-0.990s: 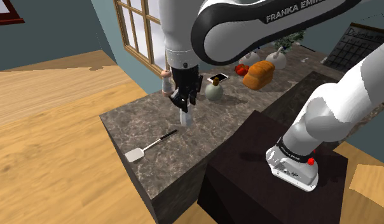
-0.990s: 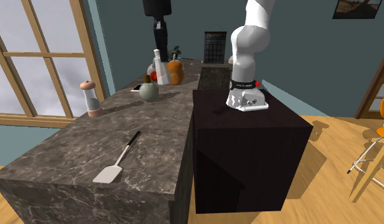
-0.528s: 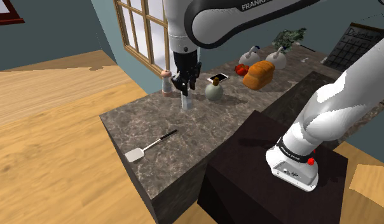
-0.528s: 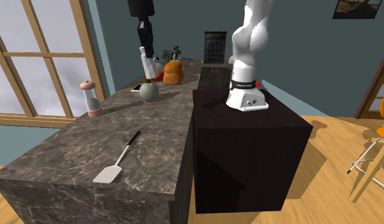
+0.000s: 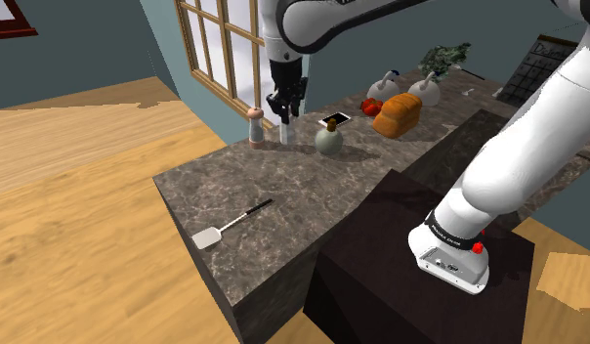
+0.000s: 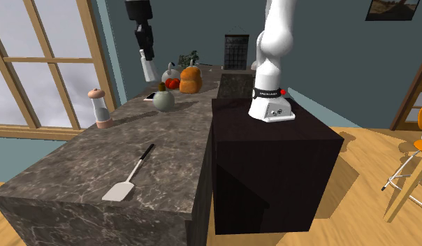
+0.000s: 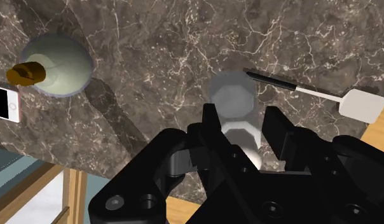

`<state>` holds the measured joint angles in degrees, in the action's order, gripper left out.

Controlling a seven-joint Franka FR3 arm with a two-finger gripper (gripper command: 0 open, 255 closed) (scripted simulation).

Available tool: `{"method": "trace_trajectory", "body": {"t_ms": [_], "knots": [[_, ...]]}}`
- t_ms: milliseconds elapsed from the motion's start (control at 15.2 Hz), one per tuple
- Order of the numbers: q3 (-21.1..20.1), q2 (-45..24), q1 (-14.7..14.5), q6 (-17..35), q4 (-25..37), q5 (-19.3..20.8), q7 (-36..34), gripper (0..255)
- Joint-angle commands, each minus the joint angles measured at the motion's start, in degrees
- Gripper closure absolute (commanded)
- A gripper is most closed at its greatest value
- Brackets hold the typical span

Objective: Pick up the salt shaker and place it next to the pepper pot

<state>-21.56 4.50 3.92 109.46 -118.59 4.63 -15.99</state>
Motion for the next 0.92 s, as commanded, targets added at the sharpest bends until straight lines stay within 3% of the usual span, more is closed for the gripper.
{"method": "trace_trajectory", "body": {"t_ms": [0,858], "knots": [[1.2,-2.0,1.2,0.0,2.1,1.1,2.0,255],[7.4,-19.2,7.2,-3.4,23.4,6.5,13.2,255]]}}
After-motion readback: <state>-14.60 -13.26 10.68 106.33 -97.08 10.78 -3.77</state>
